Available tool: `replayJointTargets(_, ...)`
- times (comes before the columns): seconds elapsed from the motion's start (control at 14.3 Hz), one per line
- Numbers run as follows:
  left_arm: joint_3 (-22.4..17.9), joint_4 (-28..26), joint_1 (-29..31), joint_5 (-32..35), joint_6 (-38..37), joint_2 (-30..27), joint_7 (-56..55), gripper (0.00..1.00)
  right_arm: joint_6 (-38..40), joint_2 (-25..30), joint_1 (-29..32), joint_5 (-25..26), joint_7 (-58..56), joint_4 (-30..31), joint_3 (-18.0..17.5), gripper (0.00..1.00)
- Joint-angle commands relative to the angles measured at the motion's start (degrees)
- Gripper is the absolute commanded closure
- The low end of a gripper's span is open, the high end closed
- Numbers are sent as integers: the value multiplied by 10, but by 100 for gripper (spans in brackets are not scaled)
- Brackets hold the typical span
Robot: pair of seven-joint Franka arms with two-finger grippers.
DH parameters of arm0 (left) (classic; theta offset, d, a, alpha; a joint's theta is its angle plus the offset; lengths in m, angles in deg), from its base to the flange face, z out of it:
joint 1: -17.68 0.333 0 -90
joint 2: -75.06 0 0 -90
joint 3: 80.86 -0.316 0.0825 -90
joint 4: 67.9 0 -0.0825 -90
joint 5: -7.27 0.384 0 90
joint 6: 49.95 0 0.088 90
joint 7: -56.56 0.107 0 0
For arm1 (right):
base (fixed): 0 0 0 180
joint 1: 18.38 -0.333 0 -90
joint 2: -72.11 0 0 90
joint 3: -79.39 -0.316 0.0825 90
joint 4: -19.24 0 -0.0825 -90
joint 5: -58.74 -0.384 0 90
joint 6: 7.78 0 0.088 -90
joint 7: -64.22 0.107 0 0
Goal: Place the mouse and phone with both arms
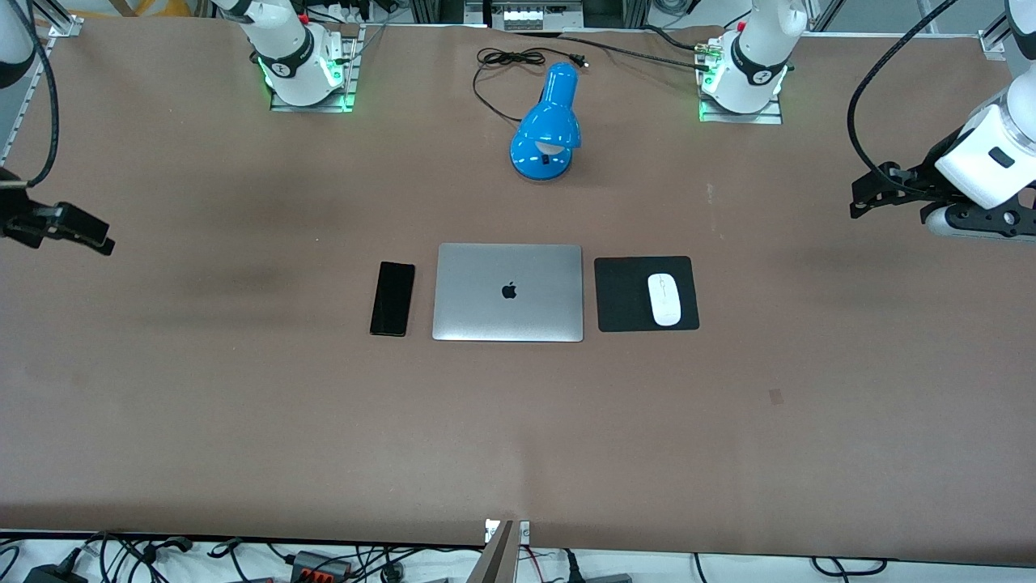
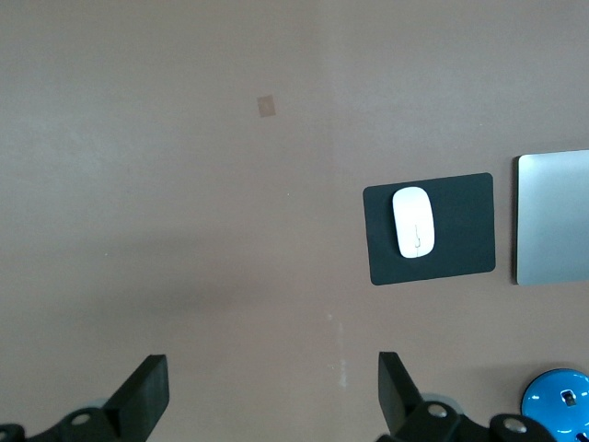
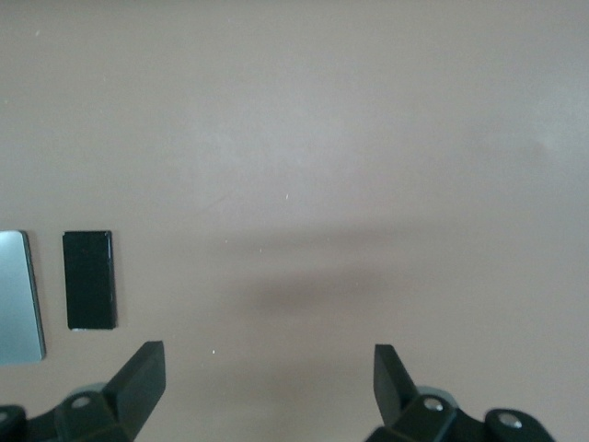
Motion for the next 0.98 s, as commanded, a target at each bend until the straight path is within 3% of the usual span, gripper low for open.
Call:
replayJointTargets(0.0,1,20,5,-1,-14,8,4,0,-21,57,-1,-4,-8,77,0,0)
replayJointTargets(0.91,1,21,5,19,-15,8,4,0,-28,65,2,-10,-39,81,0,0)
